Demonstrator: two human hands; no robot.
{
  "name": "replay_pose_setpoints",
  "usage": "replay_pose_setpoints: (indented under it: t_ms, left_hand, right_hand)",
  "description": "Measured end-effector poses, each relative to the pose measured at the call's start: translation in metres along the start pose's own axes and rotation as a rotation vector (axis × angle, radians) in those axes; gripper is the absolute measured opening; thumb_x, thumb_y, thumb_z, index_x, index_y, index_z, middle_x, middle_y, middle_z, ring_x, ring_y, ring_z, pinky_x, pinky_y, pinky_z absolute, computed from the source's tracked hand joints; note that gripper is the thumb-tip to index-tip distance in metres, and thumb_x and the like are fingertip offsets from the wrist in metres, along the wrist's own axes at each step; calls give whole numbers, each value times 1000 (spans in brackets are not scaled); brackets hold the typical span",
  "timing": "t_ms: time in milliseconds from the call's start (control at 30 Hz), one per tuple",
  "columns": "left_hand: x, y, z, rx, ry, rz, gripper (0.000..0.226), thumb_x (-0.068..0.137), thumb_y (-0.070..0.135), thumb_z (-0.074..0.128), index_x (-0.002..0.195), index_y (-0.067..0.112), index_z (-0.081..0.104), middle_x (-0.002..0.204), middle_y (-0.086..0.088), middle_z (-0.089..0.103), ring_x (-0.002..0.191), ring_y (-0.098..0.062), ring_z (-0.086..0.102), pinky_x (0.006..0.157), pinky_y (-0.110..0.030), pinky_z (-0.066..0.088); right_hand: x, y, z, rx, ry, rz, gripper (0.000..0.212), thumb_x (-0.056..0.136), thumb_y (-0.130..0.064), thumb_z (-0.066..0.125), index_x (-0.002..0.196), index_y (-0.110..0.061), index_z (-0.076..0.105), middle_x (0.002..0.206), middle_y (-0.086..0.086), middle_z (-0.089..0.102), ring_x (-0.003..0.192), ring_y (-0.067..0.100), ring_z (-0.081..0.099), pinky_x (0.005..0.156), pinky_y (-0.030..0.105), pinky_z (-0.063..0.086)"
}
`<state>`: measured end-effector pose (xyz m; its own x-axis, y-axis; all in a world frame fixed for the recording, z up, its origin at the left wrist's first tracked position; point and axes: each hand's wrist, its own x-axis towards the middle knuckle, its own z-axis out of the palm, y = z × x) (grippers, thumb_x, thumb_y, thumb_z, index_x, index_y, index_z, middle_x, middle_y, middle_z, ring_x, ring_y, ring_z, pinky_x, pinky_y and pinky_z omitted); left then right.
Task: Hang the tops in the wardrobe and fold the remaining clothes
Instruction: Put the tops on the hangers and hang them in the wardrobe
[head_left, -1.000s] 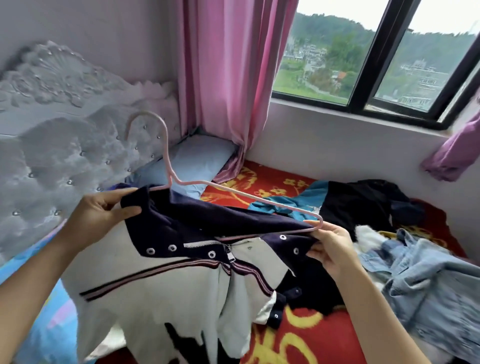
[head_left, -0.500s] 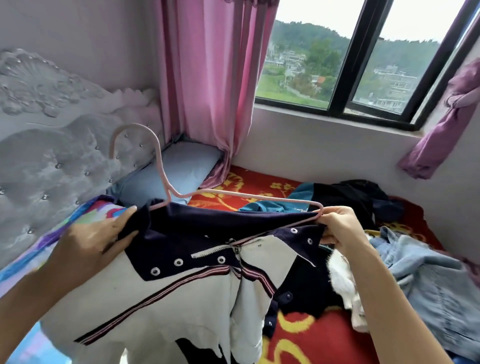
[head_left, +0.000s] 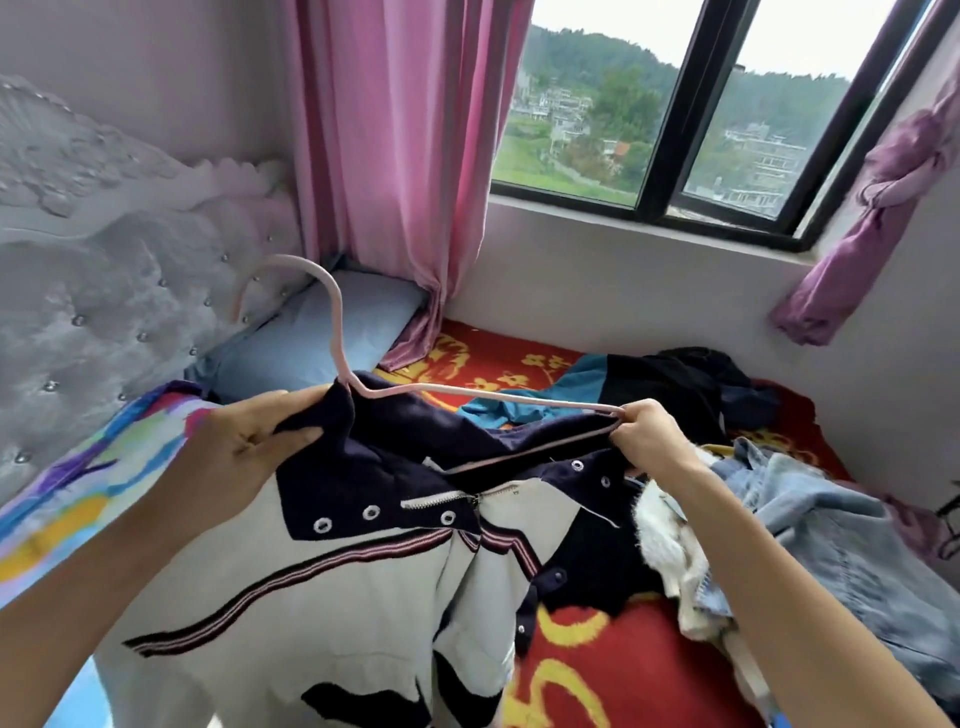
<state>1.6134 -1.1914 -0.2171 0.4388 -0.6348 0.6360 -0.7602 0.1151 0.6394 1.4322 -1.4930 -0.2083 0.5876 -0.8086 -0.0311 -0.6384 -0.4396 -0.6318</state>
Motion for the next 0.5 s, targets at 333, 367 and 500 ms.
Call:
replay_pose_setpoints:
  t_ms: [333,367,500]
  left_hand:
    - [-21,-40,11,403,-72,68,42,87,42,48,124,21,46,75,-11,68,71,-12,55,69,-19,43]
    - [-23,-38,23,390,-47,35,42,85,42,49,122,23,47,78,-9,69,73,-13,57,70,-23,44]
    - [-28,-25,61,281,73,-86,45,76,38,51,119,27,50,82,0,71,78,-7,58,74,-15,42]
  right_hand:
    - [-26,-33,8,110,138,-158,18,72,5,56,69,-7,69,63,8,61,62,26,58,59,32,46]
    - [-36,-43,18,38,135,-213,19,74,2,56,78,-7,72,74,10,67,75,27,60,67,30,43]
    - [-88,-74,68,34,34,-274,25,83,-6,51,105,-9,62,100,12,68,96,29,58,76,32,40]
